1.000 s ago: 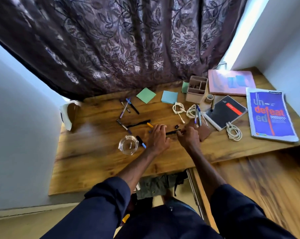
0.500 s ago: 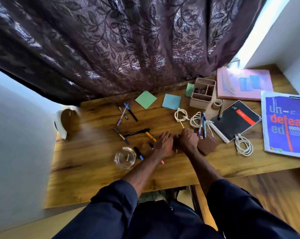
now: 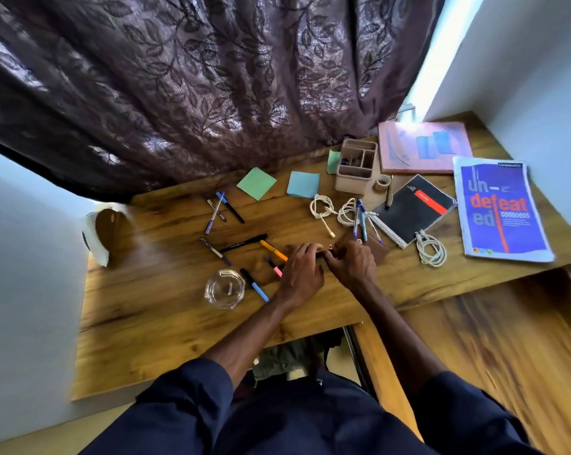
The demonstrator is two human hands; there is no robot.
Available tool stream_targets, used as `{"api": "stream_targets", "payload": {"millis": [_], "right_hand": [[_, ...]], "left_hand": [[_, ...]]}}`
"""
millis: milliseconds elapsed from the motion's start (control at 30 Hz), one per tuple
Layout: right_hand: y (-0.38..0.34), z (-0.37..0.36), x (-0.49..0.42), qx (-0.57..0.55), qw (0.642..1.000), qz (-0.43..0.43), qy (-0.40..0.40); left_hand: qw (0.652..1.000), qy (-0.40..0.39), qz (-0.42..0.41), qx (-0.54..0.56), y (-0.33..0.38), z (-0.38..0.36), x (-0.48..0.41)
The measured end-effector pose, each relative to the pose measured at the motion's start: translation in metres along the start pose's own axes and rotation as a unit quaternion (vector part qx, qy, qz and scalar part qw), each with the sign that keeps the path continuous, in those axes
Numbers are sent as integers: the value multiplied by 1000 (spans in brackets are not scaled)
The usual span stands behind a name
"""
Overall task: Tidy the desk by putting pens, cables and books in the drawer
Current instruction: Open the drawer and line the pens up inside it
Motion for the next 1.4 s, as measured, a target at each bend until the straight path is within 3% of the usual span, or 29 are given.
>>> {"api": "stream_targets", "payload": {"millis": [133, 233, 400, 600, 733, 900, 1033, 1200, 1400], "right_hand": [[28, 31, 49, -48, 998, 32, 14], [44, 57, 80, -44, 998, 39, 39], [81, 94, 127, -27, 996, 15, 80], [139, 109, 175, -56, 994, -31, 89], [193, 91, 185, -49, 989, -121, 66], [240, 51, 177, 28, 977, -209, 14], [246, 25, 159, 68, 978, -196, -18], [244, 0, 142, 46, 982, -183, -26], [237, -27, 123, 79, 991, -108, -31]], "left_hand": [[963, -35, 206, 173, 7, -13, 30], [944, -110, 220, 218, 36, -26, 55], [911, -154, 285, 256, 58, -44, 103], [921, -207, 249, 217, 92, -66, 148], [971, -207, 100, 67, 108, -69, 151], [977, -179, -43, -105, 104, -80, 153], [968, -138, -91, -188, 96, -88, 152], [947, -187, -105, -238, 86, -110, 162], [941, -197, -110, -252, 76, -122, 175]]}}
Point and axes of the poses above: each hand's wrist, its own x-axis away from the middle knuckle, its own z-axis out of the back of the hand, y = z × x, the point moved 9 cm from there along -x, towards the middle knuckle, and after that the axes turned 14 degrees about y, right-handed, at the moved point
